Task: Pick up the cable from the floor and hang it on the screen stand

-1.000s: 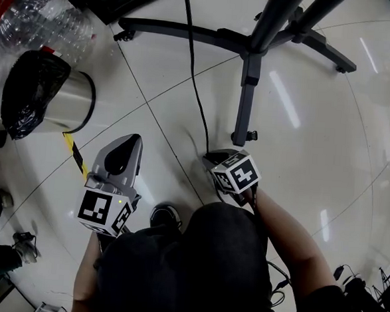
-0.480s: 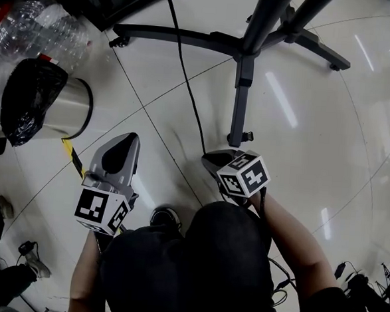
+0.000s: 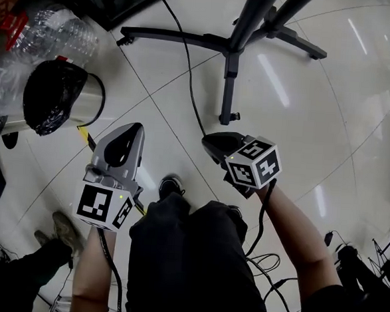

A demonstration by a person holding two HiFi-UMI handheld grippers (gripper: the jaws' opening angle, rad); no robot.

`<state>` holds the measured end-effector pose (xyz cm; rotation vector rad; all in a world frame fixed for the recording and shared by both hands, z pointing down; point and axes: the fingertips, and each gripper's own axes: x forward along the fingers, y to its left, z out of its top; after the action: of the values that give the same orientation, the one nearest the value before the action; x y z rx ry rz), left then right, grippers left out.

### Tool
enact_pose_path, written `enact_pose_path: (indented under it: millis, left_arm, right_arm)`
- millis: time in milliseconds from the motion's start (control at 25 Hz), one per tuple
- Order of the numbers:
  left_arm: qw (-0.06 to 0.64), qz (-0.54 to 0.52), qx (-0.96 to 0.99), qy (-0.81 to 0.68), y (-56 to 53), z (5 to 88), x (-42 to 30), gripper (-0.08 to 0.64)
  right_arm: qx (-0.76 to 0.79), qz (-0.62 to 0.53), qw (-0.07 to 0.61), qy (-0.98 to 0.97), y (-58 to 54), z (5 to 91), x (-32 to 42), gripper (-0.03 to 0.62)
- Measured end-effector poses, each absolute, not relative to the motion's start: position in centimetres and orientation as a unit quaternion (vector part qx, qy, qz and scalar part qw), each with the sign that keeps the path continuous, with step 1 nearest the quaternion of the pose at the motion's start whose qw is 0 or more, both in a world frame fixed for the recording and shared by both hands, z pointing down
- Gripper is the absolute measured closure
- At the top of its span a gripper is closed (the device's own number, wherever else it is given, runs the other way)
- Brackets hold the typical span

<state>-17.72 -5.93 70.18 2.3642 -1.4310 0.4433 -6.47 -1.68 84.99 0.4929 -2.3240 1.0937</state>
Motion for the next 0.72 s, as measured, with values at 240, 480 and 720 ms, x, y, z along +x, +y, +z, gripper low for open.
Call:
enact_pose_path:
  millis: [240, 480, 720]
  left_arm:
    - [0.163, 0.143, 0.833, -0.51, -5.5, 60.6, -17.6, 0.555]
    - [0.163, 0.134, 0.826, -0.522, -4.5, 52.6, -17.4, 0.555]
    - [0.167, 0.123, 0.826, -0.524, -3.5, 45.7, -15.8, 0.555]
  right_arm:
    - [0.195, 0.42, 0.201, -0.863, -2.4, 74.7, -7.5, 0.574]
    - [0.189, 0.419, 0.19, -0.868, -2.0, 65.7, -7.7, 0.574]
    - [0.176, 0.373, 0.213, -0.886, -0.7, 57.2, -6.4, 0.574]
